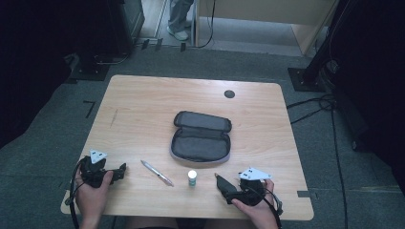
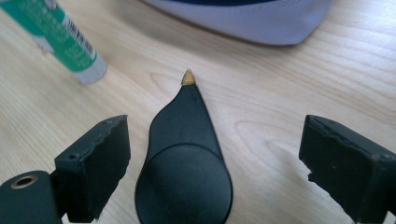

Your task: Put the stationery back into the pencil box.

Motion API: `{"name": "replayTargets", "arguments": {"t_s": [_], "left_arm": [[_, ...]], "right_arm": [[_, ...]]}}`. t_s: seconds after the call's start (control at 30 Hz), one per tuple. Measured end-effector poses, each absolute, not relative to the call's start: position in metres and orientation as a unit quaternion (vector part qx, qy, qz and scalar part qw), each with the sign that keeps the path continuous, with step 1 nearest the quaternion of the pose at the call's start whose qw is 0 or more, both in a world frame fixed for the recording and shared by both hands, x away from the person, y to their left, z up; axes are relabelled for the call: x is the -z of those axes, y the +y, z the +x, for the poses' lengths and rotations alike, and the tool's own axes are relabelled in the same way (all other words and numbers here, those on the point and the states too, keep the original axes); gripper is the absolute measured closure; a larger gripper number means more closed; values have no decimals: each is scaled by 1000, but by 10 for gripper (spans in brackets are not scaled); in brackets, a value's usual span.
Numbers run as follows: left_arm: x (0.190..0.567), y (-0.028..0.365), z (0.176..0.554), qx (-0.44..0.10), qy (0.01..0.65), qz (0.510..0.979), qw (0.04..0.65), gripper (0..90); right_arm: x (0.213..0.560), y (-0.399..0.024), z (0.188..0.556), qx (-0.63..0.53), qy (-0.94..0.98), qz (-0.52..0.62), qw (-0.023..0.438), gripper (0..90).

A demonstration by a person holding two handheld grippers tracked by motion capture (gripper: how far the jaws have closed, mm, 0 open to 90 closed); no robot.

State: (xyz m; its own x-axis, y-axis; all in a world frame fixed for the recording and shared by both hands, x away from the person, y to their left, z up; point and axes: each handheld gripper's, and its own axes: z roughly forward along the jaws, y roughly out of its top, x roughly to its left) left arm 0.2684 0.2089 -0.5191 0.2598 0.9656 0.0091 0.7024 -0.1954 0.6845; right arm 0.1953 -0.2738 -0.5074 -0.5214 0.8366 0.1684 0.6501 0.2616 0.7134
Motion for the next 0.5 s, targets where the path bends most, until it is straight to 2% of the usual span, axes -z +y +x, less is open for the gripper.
{"name": "replayTargets", "arguments": {"t_s": [0.1,0.27,0.5], "left_arm": [[519,209,268,-227,564,739,290,0],[519,209,268,-227,564,739,290,0],[519,209,268,-227,564,739,290,0]], "right_arm": [[511,-270,192,-366,795,466,133,134],[517,-266,190,-356,799,463,140,159],[519,-268,186,-357,793,461,176,379]]}}
